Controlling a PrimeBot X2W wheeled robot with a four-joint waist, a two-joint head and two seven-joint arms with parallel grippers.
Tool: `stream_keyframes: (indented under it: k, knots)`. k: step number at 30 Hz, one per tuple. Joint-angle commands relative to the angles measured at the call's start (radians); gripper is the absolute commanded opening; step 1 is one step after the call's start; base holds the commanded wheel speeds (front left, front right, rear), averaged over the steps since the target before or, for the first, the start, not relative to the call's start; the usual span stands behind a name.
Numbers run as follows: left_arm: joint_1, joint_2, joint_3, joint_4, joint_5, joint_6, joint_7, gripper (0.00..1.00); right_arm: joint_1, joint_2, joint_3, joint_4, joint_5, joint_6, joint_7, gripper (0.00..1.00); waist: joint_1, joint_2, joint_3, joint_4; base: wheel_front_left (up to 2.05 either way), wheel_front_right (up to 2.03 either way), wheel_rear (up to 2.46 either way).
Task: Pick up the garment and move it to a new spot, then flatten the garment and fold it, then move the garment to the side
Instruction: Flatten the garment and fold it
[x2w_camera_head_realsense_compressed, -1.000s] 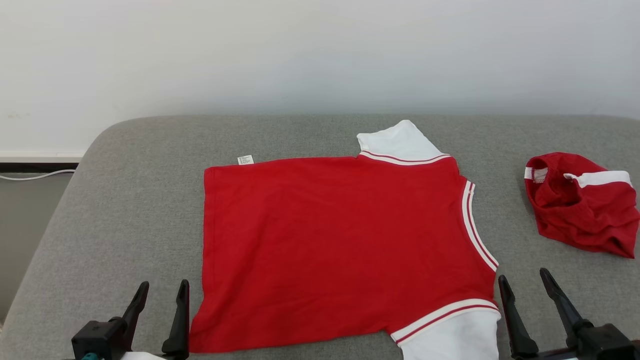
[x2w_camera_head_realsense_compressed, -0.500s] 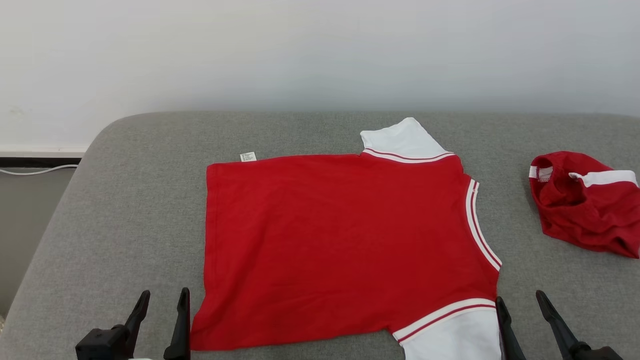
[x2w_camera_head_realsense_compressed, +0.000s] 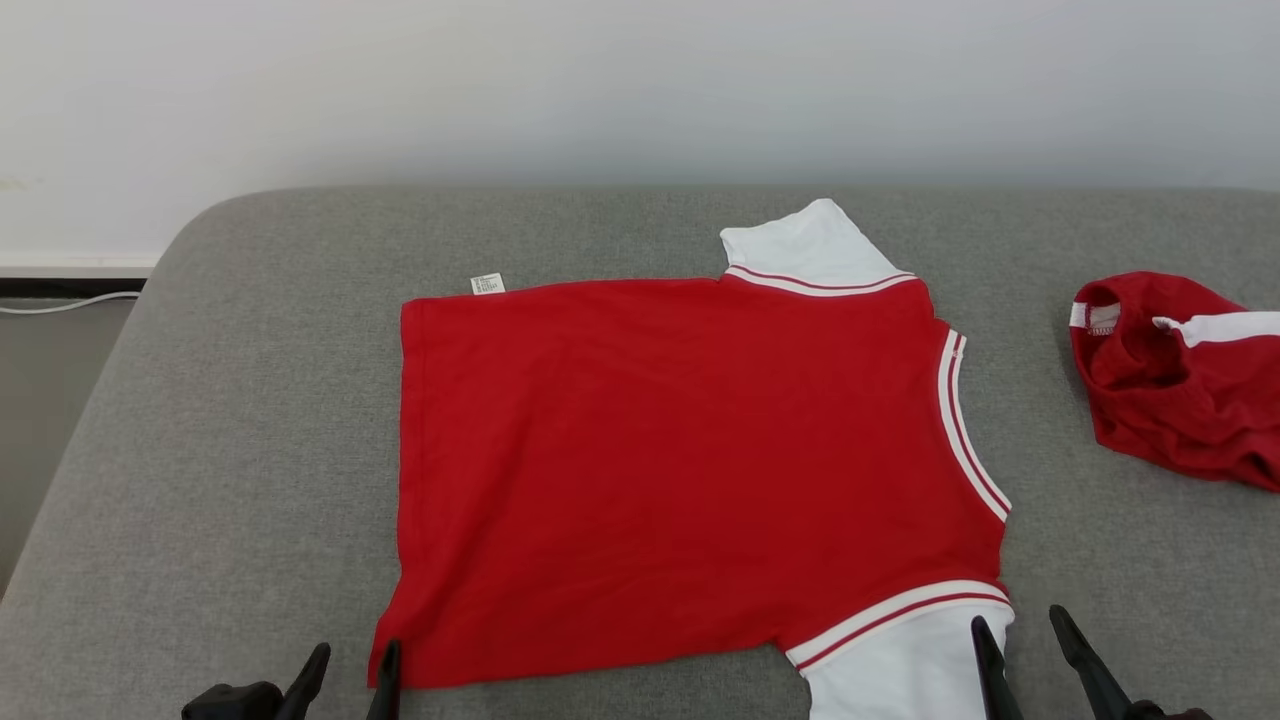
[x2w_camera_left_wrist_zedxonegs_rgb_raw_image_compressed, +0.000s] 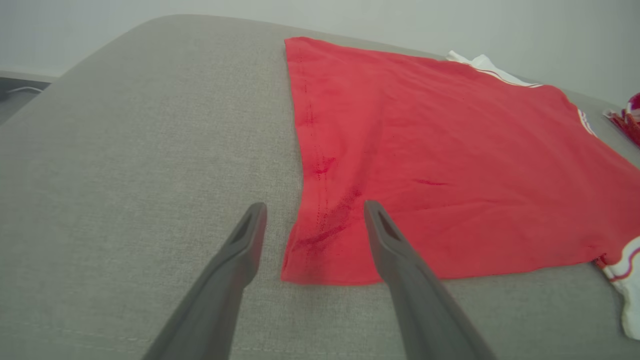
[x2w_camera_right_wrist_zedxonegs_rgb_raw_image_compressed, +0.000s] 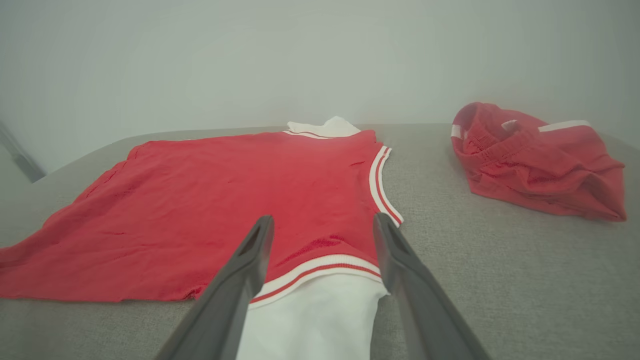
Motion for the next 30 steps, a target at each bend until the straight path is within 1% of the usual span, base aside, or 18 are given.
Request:
stream_keyframes:
  k: [1, 6, 15, 18, 19, 22, 23, 24, 25, 27, 28, 30]
  knots:
    - [-0.046, 0.011, 0.03, 0.003, -0.018, -0.017, 0.003, 1.0, -0.005, -0.012, 0.029, -0.013, 0.017, 0.0, -0.014, 1.0, 0.0, -0.0001, 0.017, -0.007, 0.0, 0.0, 0.0]
    - [-0.057, 0.008, 0.021, 0.073, -0.058, -0.08, 0.019, 1.0, 0.017, -0.012, 0.037, 0.015, 0.045, 0.0, -0.014, 1.0, 0.0, -0.0001, 0.062, -0.021, 0.0, 0.0, 0.0]
    - [-0.106, 0.004, 0.042, 0.159, -0.089, -0.146, -0.017, 1.0, 0.024, -0.012, 0.014, 0.037, 0.094, 0.0, -0.014, 1.0, 0.0, -0.0001, 0.139, -0.046, 0.0, 0.0, 0.0]
    - [-0.113, 0.01, 0.045, 0.171, -0.104, -0.167, -0.01, 0.99, 0.025, -0.012, 0.012, 0.046, 0.109, 0.0, -0.014, 1.0, 0.0, -0.0001, 0.159, -0.048, 0.0, 0.0, 0.0]
    - [-0.113, 0.011, 0.046, 0.173, -0.108, -0.172, -0.008, 0.95, 0.025, -0.012, 0.009, 0.05, 0.114, 0.0, -0.014, 1.0, 0.0, -0.0001, 0.163, -0.048, 0.0, 0.0, 0.0]
    - [-0.11, 0.018, 0.049, 0.17, -0.121, -0.184, -0.002, 0.87, 0.025, -0.012, 0.012, 0.063, 0.139, 0.0, -0.014, 1.0, 0.0, -0.0001, 0.179, -0.05, 0.0, 0.0, 0.0]
    - [-0.11, 0.02, 0.051, 0.169, -0.123, -0.186, -0.003, 0.76, 0.026, -0.012, 0.013, 0.067, 0.147, 0.0, -0.014, 1.0, 0.0, -0.0001, 0.183, -0.05, 0.0, 0.0, 0.0]
    - [-0.11, 0.021, 0.053, 0.168, -0.127, -0.187, -0.002, 0.6, 0.027, -0.012, 0.016, 0.072, 0.156, 0.0, -0.014, 1.0, 0.0, -0.0001, 0.186, -0.049, 0.0, 0.0, 0.0]
    - [-0.11, 0.023, 0.055, 0.167, -0.13, -0.188, -0.001, 0.49, 0.029, -0.012, 0.024, 0.082, 0.17, 0.0, -0.014, 1.0, 0.0, -0.0001, 0.19, -0.049, 0.0, 0.0, 0.0]
    - [-0.113, 0.027, 0.056, 0.163, -0.131, -0.188, 0.003, 0.38, 0.027, -0.012, 0.038, 0.104, 0.19, 0.0, -0.014, 1.0, 0.0, -0.0001, 0.2, -0.05, 0.0, 0.0, 0.0]
    - [-0.116, 0.028, 0.056, 0.162, -0.133, -0.189, 0.005, 0.31, 0.027, -0.012, 0.046, 0.121, 0.214, 0.0, -0.014, 1.0, 0.0, -0.0001, 0.204, -0.049, 0.0, 0.0, 0.0]
    - [-0.121, 0.031, 0.057, 0.159, -0.133, -0.189, 0.007, 0.24, 0.019, -0.012, 0.058, 0.147, 0.238, 0.0, -0.014, 1.0, 0.0, -0.0001, 0.213, -0.05, 0.0, 0.0, 0.0]
